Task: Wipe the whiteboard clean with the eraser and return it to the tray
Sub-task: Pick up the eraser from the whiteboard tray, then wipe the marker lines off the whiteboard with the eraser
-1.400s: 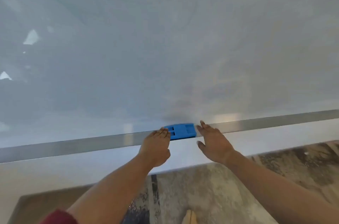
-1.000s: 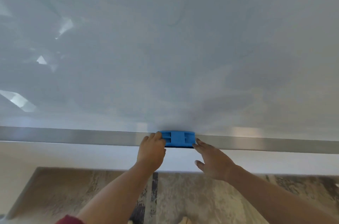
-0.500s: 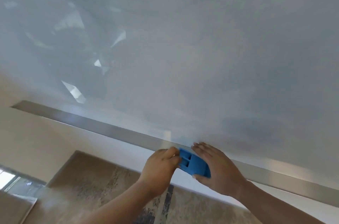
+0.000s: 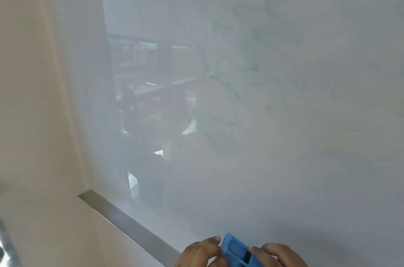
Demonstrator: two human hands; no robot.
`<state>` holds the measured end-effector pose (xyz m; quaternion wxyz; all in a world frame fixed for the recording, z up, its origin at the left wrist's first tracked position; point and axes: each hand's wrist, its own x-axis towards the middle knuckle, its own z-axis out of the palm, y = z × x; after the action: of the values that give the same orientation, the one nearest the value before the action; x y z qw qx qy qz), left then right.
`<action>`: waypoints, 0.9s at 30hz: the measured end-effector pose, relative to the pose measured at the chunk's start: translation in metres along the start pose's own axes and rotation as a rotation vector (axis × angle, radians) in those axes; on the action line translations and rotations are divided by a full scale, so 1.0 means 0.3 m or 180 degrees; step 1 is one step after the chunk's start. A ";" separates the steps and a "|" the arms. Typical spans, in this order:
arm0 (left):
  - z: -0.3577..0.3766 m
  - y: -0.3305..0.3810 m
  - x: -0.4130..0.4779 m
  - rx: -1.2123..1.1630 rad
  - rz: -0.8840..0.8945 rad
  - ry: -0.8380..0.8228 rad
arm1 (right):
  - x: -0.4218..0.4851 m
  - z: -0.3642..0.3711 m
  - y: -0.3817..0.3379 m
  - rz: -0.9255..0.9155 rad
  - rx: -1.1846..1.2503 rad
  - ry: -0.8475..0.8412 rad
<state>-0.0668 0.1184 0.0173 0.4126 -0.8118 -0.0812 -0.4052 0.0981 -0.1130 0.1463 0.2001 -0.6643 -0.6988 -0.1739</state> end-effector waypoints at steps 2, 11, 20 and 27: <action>-0.402 -0.270 0.371 -0.1304 -0.0683 0.0034 | 0.114 -0.065 0.014 -0.0036 -0.0343 0.0182; -0.132 -0.573 0.437 -0.2565 -0.1462 0.0977 | 0.588 -0.175 -0.083 -0.0371 -0.1010 0.1107; 0.114 -0.865 0.524 -0.2415 -0.1637 0.0938 | 0.829 -0.190 -0.102 -0.0520 -0.1928 0.1111; 0.164 -1.105 0.788 -0.2112 -0.1857 0.1482 | 1.107 -0.517 -0.140 -0.0438 -0.2290 0.1722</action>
<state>-0.0366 0.3210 0.3726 0.0088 -0.7308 -0.0774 -0.6782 0.0513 0.0909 0.4501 0.1199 -0.5742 -0.5591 -0.5859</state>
